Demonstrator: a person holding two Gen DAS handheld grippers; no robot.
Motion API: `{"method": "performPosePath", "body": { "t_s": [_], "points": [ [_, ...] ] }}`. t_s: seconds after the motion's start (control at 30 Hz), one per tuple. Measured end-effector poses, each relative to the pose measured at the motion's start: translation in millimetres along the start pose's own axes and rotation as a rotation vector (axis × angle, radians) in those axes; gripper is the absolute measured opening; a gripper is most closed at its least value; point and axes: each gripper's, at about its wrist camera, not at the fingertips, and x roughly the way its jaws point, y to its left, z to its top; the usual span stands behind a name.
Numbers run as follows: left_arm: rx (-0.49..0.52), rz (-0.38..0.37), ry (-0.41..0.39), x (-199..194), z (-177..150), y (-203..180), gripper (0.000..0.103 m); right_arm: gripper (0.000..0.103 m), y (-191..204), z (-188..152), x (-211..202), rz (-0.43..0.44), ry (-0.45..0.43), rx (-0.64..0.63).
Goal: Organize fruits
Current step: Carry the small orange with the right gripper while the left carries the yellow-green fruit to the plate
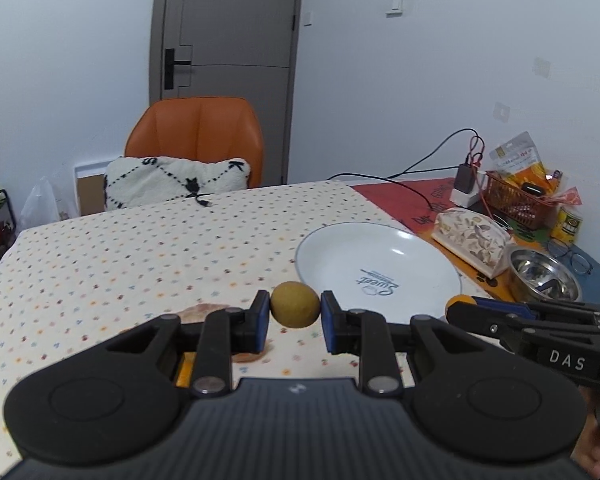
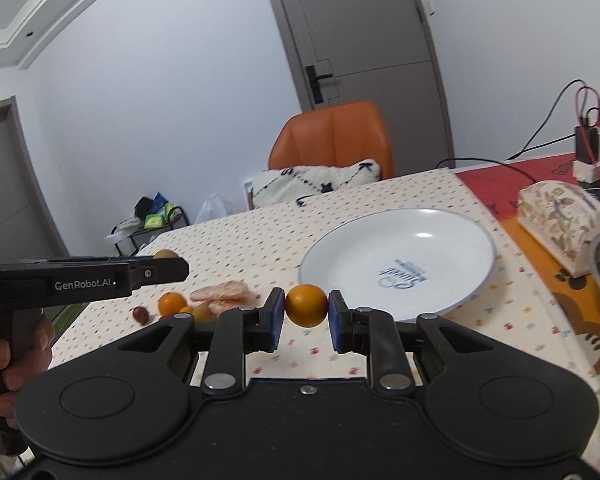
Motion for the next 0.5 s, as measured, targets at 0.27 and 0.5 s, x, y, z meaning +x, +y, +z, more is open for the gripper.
{"method": "performPosePath", "body": {
  "t_s": [0.27, 0.5],
  "points": [
    [0.051, -0.025, 0.004, 17, 8, -25, 0.025, 0.022, -24, -3, 4, -0.043, -0.01, 0.026],
    [0.076, -0.038, 0.021, 43, 14, -37, 0.025, 0.022, -44, -2, 15, -0.068, -0.009, 0.043]
  ]
}}
